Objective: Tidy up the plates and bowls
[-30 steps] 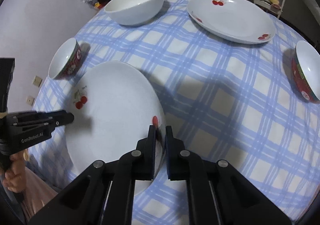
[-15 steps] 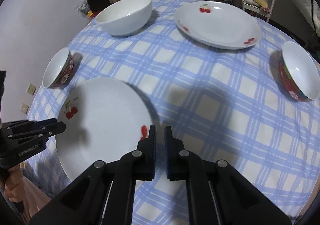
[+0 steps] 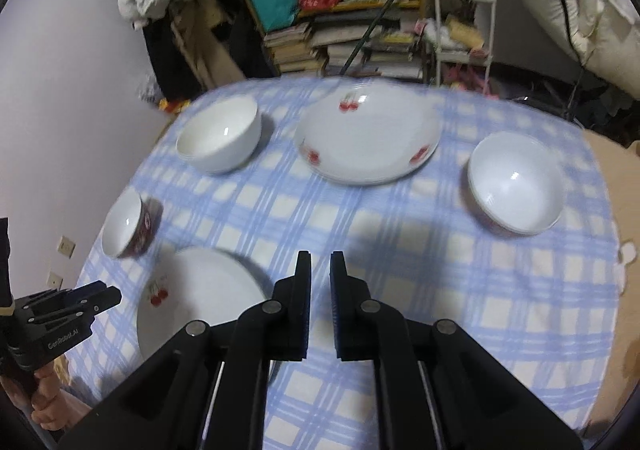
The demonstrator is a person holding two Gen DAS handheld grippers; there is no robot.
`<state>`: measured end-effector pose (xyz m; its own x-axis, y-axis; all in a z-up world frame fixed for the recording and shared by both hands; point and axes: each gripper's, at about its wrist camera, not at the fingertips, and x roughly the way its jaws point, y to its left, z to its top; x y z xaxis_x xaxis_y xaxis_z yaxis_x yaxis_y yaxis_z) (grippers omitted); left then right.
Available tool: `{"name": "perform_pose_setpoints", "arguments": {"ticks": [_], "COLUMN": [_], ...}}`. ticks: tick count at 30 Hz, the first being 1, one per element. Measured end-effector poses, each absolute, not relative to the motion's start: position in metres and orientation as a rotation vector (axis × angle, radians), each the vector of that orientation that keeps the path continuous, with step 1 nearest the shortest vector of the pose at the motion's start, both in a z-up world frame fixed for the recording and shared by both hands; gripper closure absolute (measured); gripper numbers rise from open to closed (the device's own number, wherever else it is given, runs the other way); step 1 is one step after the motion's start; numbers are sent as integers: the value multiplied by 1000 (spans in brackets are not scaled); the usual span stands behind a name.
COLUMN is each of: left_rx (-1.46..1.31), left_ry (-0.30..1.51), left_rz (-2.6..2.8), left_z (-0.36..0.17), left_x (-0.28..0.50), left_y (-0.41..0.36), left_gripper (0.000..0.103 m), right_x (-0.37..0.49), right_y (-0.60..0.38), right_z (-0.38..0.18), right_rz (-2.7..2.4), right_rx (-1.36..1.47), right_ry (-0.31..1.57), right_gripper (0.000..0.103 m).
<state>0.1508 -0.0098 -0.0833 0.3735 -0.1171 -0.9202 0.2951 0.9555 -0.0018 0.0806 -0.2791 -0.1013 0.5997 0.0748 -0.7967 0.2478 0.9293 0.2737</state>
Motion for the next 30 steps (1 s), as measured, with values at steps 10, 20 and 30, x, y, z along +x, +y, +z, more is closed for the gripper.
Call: {"name": "perform_pose_setpoints", "arguments": {"ticks": [10, 20, 30], "left_rx": [180, 173, 217], "left_ry": [1027, 942, 996], "left_rz": [-266, -326, -331], "left_z": [-34, -20, -48], "left_x": [170, 200, 242], "left_y": [-47, -98, -158], "left_gripper": [39, 20, 20], "right_x": [84, 105, 154], "right_y": [-328, -372, -401], "right_z": [-52, -25, -48], "right_rz": [-190, -219, -172], "right_rx": [338, 302, 290], "right_ry": [837, 749, 804], "right_gripper": [35, 0, 0]}}
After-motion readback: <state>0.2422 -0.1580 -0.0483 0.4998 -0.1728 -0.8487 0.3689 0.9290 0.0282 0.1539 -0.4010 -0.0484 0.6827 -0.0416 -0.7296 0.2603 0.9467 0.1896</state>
